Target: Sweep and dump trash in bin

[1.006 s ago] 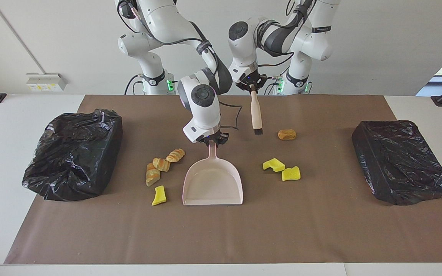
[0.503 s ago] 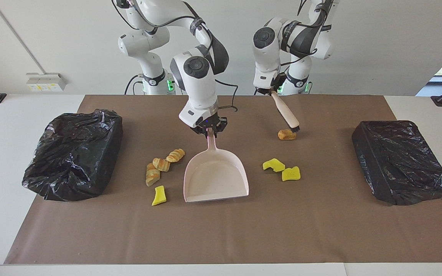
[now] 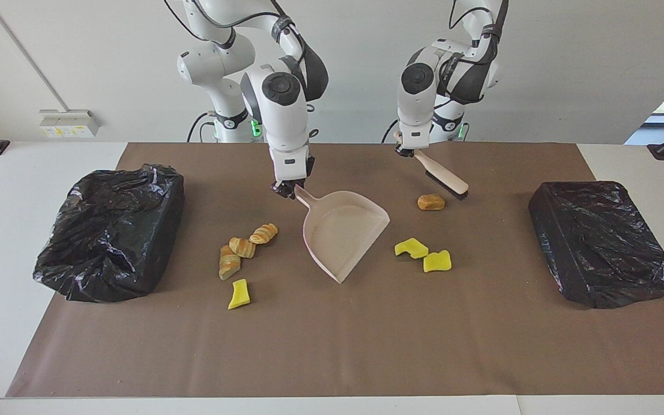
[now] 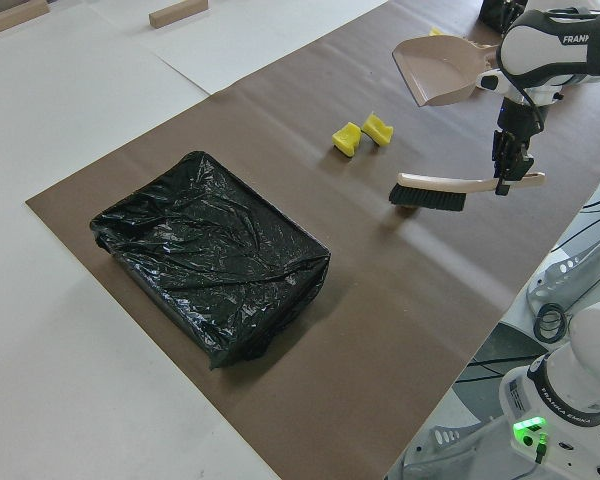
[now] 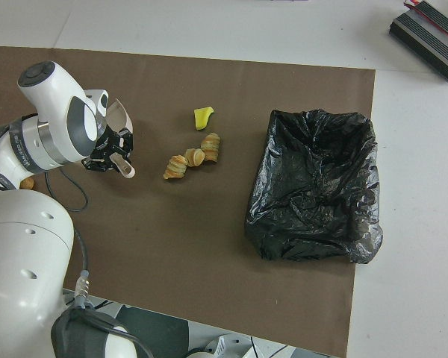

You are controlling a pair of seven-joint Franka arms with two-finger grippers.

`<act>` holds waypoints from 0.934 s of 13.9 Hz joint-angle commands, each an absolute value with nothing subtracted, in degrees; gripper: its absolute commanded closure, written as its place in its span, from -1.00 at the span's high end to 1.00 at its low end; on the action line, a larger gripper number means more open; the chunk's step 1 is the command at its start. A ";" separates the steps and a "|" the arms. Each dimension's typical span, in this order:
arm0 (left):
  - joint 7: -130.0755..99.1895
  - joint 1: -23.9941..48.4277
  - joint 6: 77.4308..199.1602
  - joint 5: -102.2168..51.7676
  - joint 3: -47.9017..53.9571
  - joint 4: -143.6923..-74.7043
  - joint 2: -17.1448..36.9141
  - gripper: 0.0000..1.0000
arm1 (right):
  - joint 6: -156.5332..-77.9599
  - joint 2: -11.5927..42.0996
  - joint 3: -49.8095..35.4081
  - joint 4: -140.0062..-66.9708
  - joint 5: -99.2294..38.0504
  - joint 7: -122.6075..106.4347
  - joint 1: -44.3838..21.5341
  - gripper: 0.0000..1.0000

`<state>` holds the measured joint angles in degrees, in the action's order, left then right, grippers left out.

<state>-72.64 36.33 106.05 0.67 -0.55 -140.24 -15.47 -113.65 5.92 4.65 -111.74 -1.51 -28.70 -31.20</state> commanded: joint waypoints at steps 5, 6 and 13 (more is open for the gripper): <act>-61.03 29.19 113.37 -5.97 -0.09 -140.19 -11.52 -1.00 | -116.63 10.01 4.22 -112.41 6.59 -33.23 -35.68 -1.00; -59.52 28.22 113.81 -6.24 -0.09 -139.32 -10.73 -1.00 | -116.98 10.80 4.22 -112.24 7.03 -33.22 -36.03 -1.00; -50.03 27.51 119.61 -8.26 0.09 -133.86 -5.89 -1.00 | -119.96 12.39 4.13 -111.71 6.68 -31.73 -36.21 -1.00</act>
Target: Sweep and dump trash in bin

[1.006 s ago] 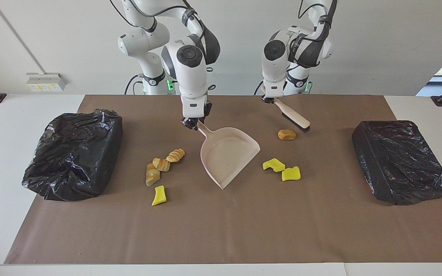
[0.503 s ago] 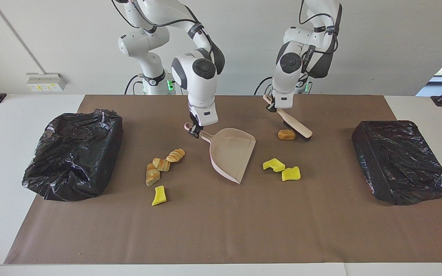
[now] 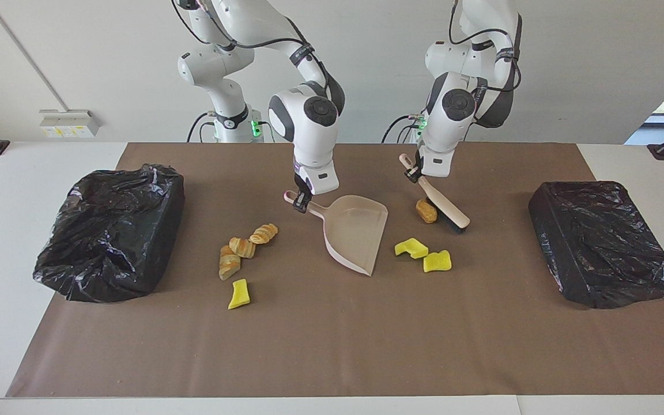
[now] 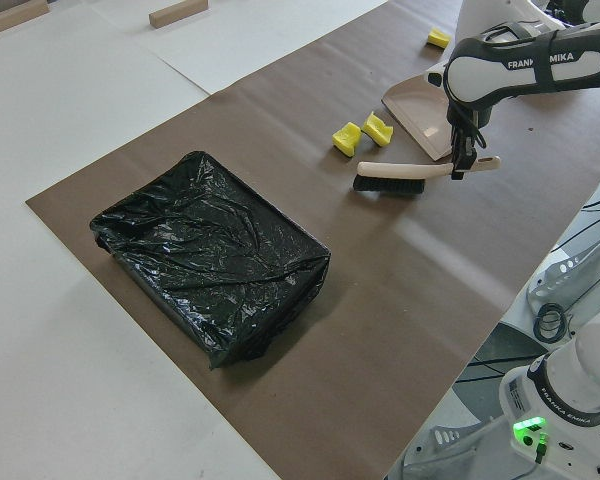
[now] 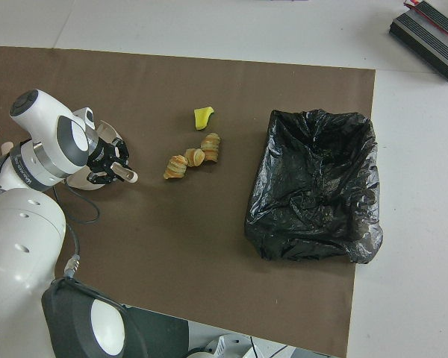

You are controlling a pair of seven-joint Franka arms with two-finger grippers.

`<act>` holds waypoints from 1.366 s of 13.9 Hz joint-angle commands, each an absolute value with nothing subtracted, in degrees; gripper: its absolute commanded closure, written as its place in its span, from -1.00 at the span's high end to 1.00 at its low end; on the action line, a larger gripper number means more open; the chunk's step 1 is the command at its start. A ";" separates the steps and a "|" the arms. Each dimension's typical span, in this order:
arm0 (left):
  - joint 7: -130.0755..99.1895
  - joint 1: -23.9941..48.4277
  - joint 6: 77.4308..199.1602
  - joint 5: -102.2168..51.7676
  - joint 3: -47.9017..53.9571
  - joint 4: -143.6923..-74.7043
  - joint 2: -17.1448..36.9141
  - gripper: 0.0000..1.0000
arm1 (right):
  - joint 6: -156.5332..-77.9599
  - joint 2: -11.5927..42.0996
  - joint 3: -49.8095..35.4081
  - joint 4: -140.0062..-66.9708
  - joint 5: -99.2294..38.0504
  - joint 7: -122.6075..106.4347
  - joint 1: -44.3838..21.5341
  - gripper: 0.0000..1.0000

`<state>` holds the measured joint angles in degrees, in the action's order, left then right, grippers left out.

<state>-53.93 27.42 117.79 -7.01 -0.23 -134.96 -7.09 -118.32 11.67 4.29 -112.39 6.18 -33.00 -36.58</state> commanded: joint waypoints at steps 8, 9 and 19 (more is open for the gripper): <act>-30.43 30.49 122.95 -10.46 0.62 -131.48 -2.37 -1.00 | -119.97 12.22 4.13 -112.15 6.59 -29.63 -36.21 -1.00; -27.97 31.63 123.92 -10.55 0.62 -131.48 -2.37 -1.00 | -119.45 12.13 4.13 -112.15 6.59 -29.01 -36.21 -1.00; -18.91 37.89 124.10 -18.11 0.09 -122.61 0.88 -1.00 | -114.61 11.08 2.81 -112.32 3.69 -28.21 -36.21 -1.00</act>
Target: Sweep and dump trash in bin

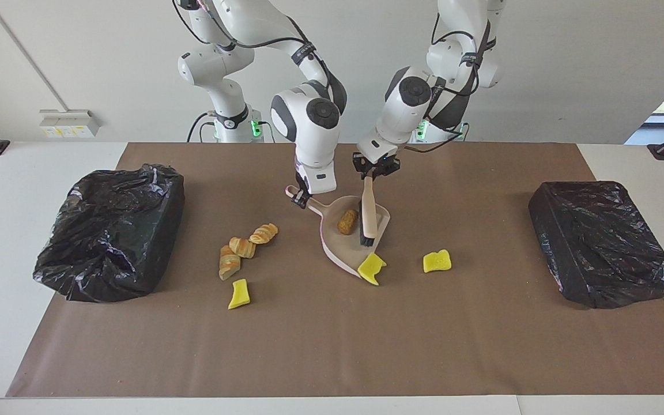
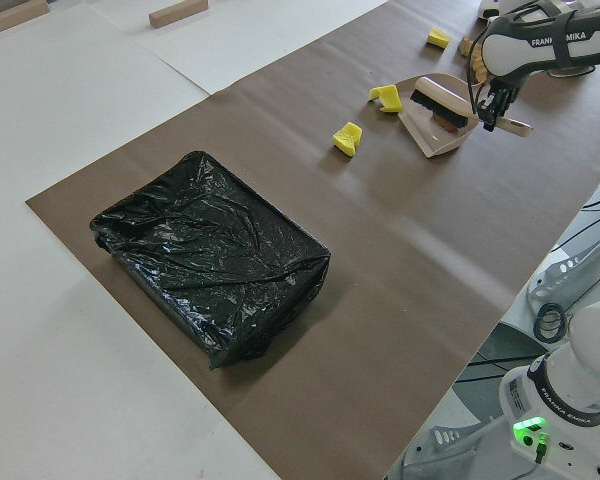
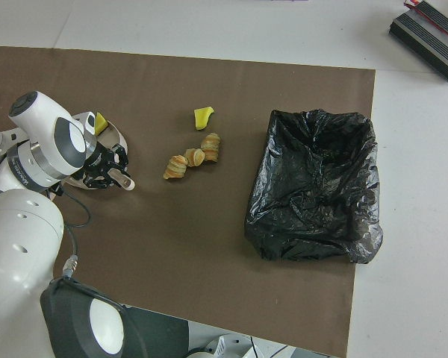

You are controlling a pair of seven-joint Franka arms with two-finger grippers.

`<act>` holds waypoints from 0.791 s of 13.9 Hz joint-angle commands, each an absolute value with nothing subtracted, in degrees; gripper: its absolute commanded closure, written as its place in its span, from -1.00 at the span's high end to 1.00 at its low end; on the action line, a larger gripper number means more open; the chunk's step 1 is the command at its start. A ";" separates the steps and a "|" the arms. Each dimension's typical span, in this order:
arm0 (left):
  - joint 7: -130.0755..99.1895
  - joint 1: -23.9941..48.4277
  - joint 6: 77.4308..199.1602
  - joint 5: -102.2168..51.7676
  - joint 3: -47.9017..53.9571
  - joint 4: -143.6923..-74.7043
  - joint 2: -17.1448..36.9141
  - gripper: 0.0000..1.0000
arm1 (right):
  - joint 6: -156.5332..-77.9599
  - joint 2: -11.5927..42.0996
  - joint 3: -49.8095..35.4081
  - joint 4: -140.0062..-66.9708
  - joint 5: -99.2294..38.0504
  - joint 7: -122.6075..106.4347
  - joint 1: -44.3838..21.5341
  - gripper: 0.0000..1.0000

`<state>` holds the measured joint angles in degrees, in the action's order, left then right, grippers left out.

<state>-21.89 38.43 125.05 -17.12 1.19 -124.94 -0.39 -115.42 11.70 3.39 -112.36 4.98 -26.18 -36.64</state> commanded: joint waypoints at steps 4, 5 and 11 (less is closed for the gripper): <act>-14.25 29.65 115.95 -16.10 -0.09 -118.93 1.31 -1.00 | -111.90 10.99 2.81 -112.24 1.69 -30.06 -36.12 -1.00; -12.41 27.71 115.23 -13.30 -0.09 -117.87 1.67 -1.00 | -110.84 10.99 2.81 -112.24 -0.77 -29.80 -35.78 -1.00; -3.61 14.78 111.80 -4.75 -0.17 -111.88 6.41 -1.00 | -110.92 10.90 2.81 -112.24 -2.02 -28.21 -36.03 -1.00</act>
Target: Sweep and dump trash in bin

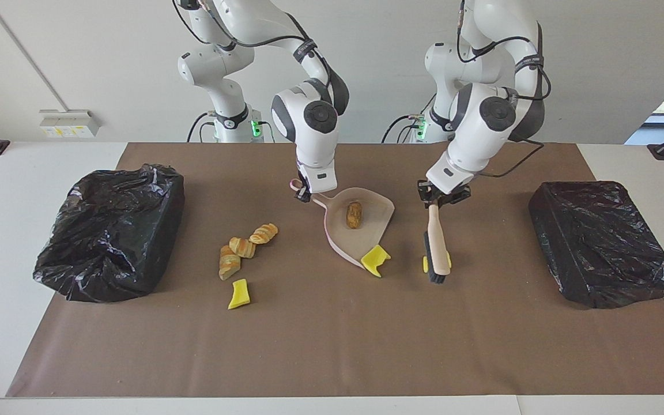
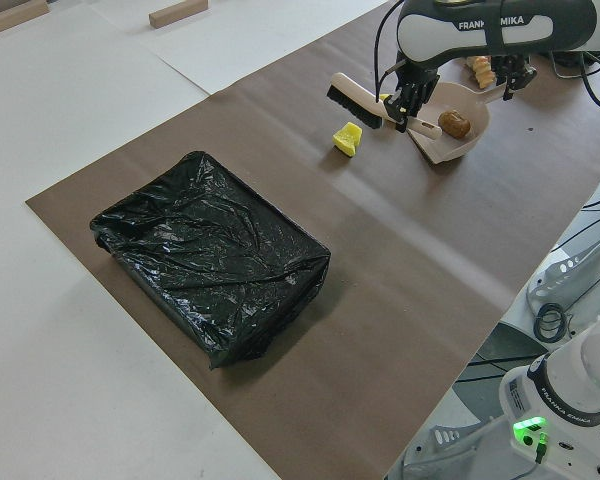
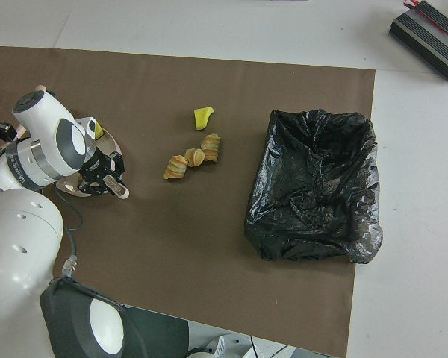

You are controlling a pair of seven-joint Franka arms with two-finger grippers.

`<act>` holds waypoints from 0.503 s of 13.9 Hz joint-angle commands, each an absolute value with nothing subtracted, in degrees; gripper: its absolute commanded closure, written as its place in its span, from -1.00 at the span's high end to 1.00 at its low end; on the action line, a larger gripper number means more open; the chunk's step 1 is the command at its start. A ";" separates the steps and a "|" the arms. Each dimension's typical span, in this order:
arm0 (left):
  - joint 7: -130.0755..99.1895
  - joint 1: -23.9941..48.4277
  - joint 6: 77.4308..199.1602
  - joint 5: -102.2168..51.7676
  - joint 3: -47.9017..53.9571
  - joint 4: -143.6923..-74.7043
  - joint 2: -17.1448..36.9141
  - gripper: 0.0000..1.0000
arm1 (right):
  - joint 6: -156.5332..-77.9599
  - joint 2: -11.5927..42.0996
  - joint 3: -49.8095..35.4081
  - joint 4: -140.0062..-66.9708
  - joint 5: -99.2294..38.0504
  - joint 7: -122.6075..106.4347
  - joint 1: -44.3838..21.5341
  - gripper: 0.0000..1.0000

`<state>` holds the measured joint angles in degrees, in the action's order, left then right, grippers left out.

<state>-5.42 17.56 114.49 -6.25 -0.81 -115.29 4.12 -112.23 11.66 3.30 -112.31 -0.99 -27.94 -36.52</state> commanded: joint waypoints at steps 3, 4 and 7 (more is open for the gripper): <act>-2.90 11.79 112.76 1.47 -0.09 -111.62 9.31 -1.00 | -110.92 10.90 2.81 -112.24 -2.11 -27.60 -36.12 -1.00; -2.73 9.86 112.85 1.93 -0.09 -111.71 9.58 -1.00 | -110.92 10.90 2.81 -112.24 -2.02 -27.42 -36.12 -1.00; -2.37 10.98 114.61 1.85 0.17 -112.76 10.90 -1.00 | -110.92 10.90 2.81 -112.24 -2.11 -27.42 -36.12 -1.00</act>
